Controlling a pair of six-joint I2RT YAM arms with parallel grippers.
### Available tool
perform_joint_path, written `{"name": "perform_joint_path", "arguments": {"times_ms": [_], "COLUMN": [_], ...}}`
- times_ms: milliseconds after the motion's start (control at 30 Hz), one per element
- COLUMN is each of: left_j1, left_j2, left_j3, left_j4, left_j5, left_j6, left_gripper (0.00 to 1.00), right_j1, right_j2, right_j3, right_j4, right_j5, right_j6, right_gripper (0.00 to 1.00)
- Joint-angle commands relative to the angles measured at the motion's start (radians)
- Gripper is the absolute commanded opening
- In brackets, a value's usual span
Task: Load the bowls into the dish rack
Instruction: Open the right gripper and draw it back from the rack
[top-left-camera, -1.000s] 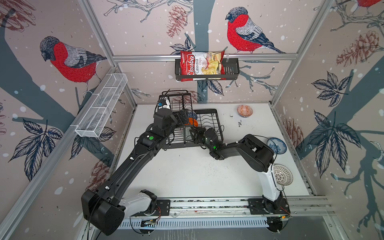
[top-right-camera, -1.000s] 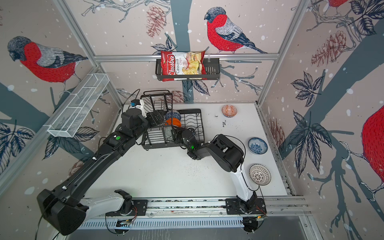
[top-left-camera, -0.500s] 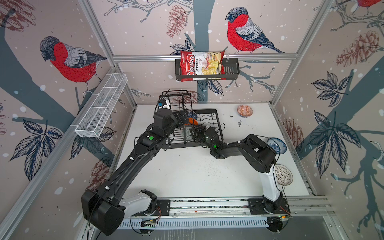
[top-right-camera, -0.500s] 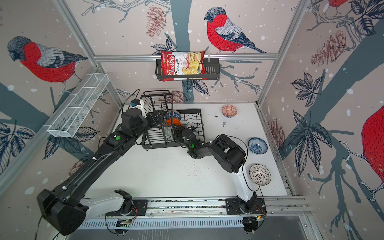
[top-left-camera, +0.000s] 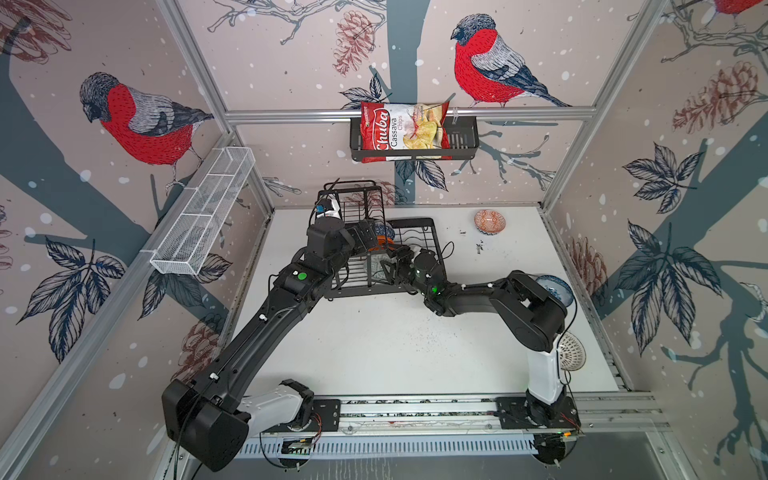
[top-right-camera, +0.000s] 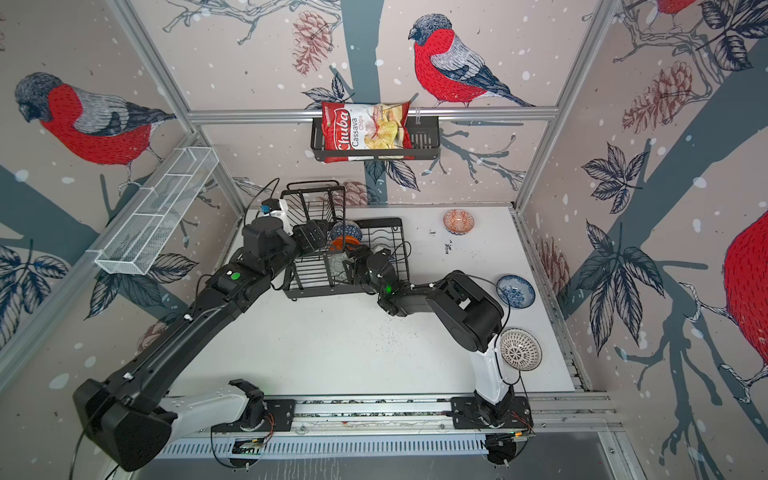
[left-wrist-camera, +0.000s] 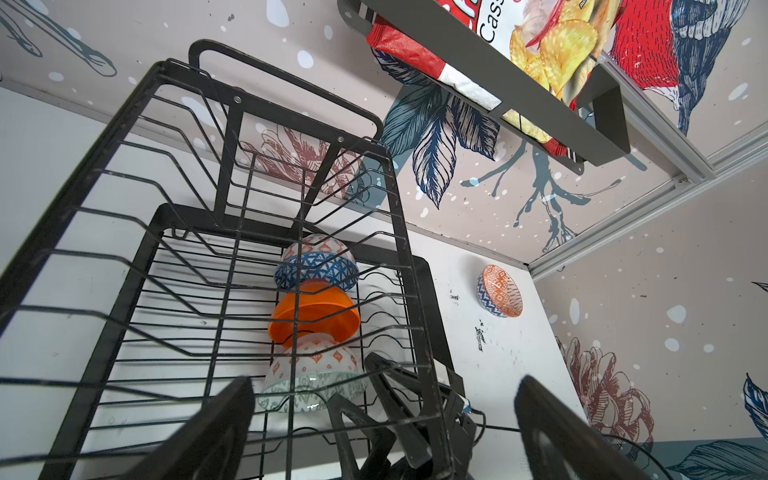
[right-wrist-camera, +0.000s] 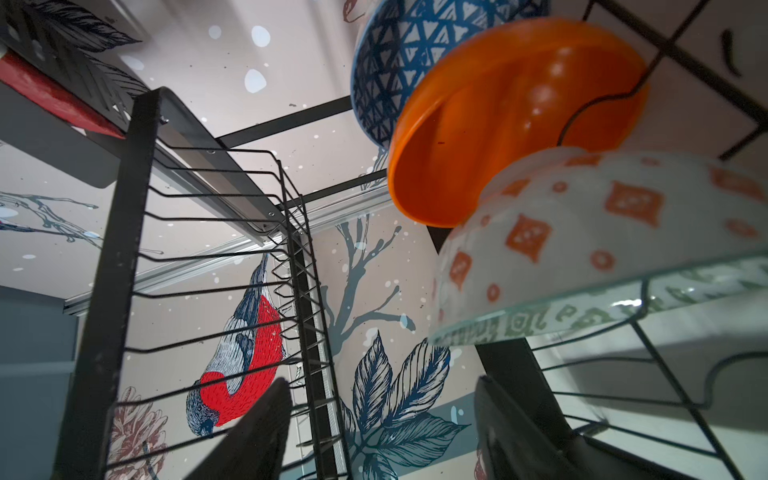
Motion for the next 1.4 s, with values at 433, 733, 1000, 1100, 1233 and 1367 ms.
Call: {"name": "perform_joint_path", "arguments": {"times_ms": [433, 733, 1000, 1100, 1233, 1367], "left_j1": [-0.003, -0.006, -0.040, -0.076, -0.108, -0.142], "left_j2": [0.018, 0.055, 0.117, 0.158, 0.219, 0.280], "left_j3": [0.007, 0.048, 0.097, 0.140, 0.200, 0.262], "left_j4": [-0.113, -0.097, -0.070, -0.062, -0.060, -0.057], "left_j5": [0.033, 0.032, 0.024, 0.009, 0.009, -0.004], "left_j6": [-0.059, -0.078, -0.090, -0.084, -0.084, -0.077], "left_gripper": [0.98, 0.98, 0.98, 0.98, 0.98, 0.98], "right_j1": [-0.037, -0.094, -0.136, -0.136, -0.153, -0.181], "right_j2": [-0.208, -0.304, -0.364, -0.404, -0.448, -0.495], "right_j3": [-0.104, -0.113, -0.009, -0.014, -0.031, -0.034], "right_j4": [-0.217, -0.433, -0.782, -0.858, -0.949, -1.026], "right_j5": [-0.094, -0.153, -0.154, -0.131, -0.118, -0.090], "right_j6": [-0.163, -0.287, -0.597, -0.644, -0.652, -0.659], "right_gripper": [1.00, 0.99, 1.00, 1.00, 1.00, 1.00]}}
